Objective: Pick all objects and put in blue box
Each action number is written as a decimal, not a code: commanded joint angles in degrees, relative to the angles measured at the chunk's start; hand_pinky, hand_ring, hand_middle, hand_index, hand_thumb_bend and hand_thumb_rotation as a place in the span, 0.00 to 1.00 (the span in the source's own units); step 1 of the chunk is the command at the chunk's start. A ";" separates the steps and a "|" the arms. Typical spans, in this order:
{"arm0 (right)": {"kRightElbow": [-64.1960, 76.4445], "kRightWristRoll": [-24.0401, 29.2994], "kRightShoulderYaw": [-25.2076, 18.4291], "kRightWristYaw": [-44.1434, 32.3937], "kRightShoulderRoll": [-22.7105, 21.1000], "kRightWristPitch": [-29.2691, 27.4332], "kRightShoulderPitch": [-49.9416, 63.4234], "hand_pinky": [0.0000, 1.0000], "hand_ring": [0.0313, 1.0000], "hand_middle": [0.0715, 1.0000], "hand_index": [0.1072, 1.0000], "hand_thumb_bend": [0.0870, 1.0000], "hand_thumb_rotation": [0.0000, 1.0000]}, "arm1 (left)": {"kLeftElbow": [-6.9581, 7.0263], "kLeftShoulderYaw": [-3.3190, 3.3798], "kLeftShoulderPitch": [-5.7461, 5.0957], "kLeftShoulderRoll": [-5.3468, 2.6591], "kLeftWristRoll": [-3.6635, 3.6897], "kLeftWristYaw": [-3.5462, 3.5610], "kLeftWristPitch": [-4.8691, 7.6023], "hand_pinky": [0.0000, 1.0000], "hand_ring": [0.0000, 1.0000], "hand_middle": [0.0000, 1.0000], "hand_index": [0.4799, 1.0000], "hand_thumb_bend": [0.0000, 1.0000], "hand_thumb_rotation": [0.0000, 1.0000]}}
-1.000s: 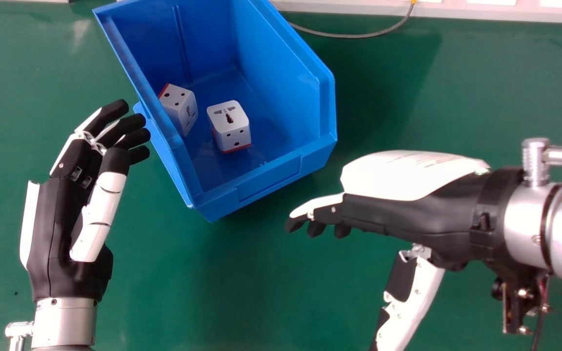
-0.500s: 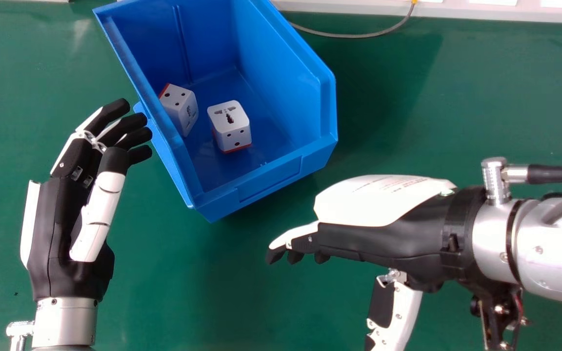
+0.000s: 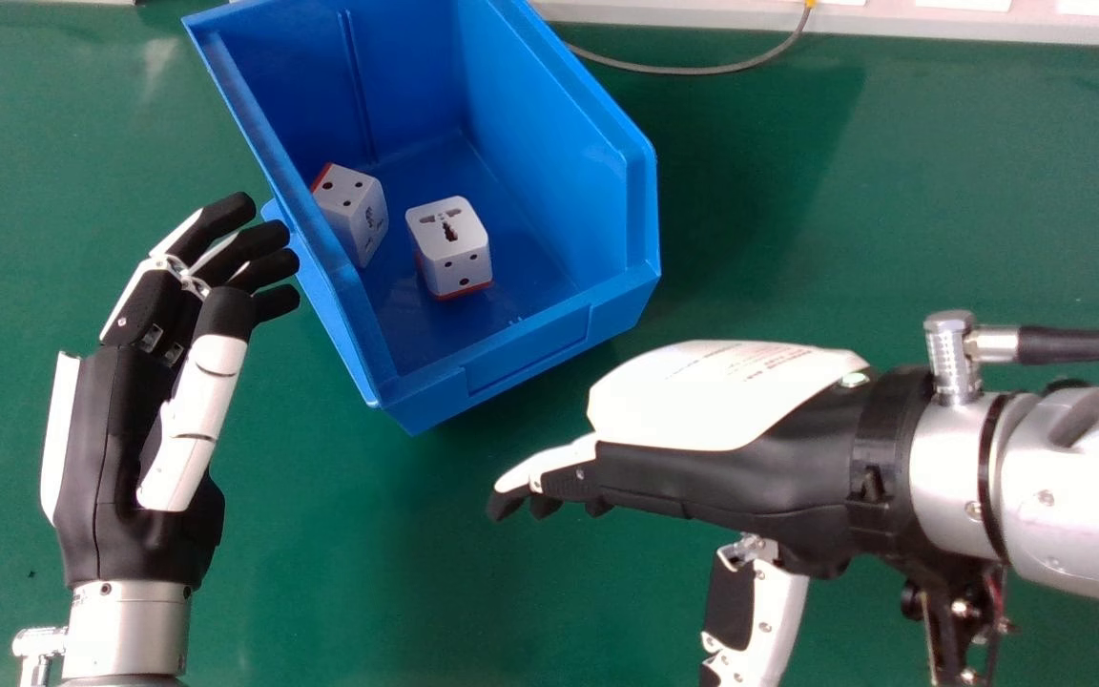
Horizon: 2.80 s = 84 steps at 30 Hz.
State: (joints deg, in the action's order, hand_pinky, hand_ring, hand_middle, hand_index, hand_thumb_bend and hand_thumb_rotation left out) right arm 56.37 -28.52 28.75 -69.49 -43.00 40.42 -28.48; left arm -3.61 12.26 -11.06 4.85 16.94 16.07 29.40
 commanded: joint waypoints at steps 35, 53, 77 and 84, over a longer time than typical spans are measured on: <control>2.76 0.10 -3.72 3.35 -3.86 3.14 0.40 0.76 0.74 0.84 0.93 0.77 0.06 | 1.38 0.37 -0.49 0.37 -0.28 0.56 0.99 0.74 0.76 0.77 0.58 0.70 0.63; 3.63 -2.43 -3.66 3.82 -4.25 2.05 3.04 0.75 0.76 0.84 0.94 0.82 0.13 | 3.67 0.29 -2.97 -0.03 1.31 1.02 0.14 0.75 0.77 0.78 0.58 0.70 0.62; 2.38 -4.15 0.90 6.76 0.28 -0.80 3.06 0.74 0.77 0.83 0.93 0.85 0.18 | 2.98 0.57 -1.67 0.60 -0.02 0.43 0.53 0.76 0.78 0.78 0.60 0.69 0.60; 1.70 -10.79 6.86 7.50 4.43 -5.04 4.04 0.75 0.78 0.84 0.91 0.86 0.17 | 1.30 0.88 -0.81 1.23 0.09 1.29 1.56 0.77 0.78 0.79 0.60 0.68 0.60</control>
State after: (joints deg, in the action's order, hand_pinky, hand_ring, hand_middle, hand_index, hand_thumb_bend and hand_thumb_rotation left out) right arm 57.05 -37.24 34.87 -63.18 -39.80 37.00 -24.39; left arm -2.71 12.80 -12.32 5.58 17.36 17.08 29.50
